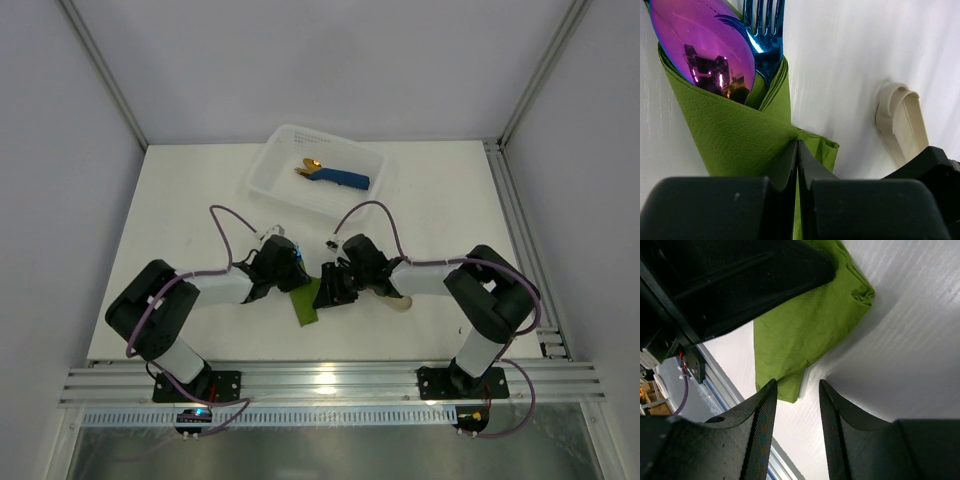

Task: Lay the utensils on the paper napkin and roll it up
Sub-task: Roll the napkin at the center of the board.

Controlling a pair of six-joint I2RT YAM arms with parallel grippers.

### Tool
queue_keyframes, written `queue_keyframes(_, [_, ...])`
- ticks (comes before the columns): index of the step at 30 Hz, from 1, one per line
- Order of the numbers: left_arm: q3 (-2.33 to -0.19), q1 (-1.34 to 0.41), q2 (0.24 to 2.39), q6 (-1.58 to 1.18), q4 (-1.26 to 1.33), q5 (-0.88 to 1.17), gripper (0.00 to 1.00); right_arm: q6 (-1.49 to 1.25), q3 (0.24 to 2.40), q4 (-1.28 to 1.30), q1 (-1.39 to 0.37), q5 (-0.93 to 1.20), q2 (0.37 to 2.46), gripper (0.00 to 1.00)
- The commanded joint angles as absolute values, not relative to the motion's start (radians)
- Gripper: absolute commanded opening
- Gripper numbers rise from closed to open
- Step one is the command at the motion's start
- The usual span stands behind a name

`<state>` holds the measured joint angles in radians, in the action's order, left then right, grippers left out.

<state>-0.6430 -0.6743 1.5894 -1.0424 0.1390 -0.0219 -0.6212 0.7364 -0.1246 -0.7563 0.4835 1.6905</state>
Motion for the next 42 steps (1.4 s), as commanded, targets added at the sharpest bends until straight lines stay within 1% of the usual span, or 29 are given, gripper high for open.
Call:
queue_keyframes(1, [-0.641,-0.69,1.621,-1.046,0.081,-0.021,0.0,-0.634,0.784,-0.164,-0.77,0.489,1.712,0.43])
queue_keyframes(7, [-0.66,-0.707,1.629,-1.058,0.071,-0.034,0.0,-0.635,0.793,-0.166,-0.782,0.491,1.735,0.43])
queue_keyframes(22, [-0.661,-0.709,1.618,-1.06,0.057,-0.046,0.0,-0.611,0.813,-0.104,-0.83,0.388,1.75,0.42])
queue_keyframes(26, [-0.658,-0.709,1.614,-1.058,0.051,-0.049,0.0,-0.609,0.811,-0.104,-0.828,0.367,1.759,0.35])
queue_keyframes(27, [-0.658,-0.709,1.612,-1.058,0.051,-0.049,0.0,-0.611,0.81,-0.106,-0.828,0.364,1.759,0.31])
queue_keyframes(33, [-0.658,-0.709,1.588,-1.042,0.035,-0.061,0.0,-0.609,0.792,-0.117,-0.828,0.357,1.755,0.22])
queue_keyframes(34, [-0.658,-0.709,1.583,-1.039,0.032,-0.064,0.0,-0.607,0.79,-0.115,-0.828,0.359,1.756,0.18])
queue_keyframes(37, [-0.66,-0.71,1.574,-1.028,0.025,-0.064,0.0,-0.606,0.79,-0.118,-0.828,0.365,1.764,0.11])
queue_keyframes(38, [-0.663,-0.71,1.571,-1.025,0.023,-0.064,0.0,-0.606,0.79,-0.127,-0.827,0.373,1.767,0.06])
queue_keyframes(39, [-0.664,-0.709,1.571,-1.023,0.023,-0.06,0.0,-0.606,0.788,-0.132,-0.827,0.383,1.772,0.04])
queue_keyframes(42, [-0.669,-0.709,1.568,-1.005,0.032,-0.046,0.0,-0.606,0.782,-0.152,-0.827,0.394,1.772,0.04])
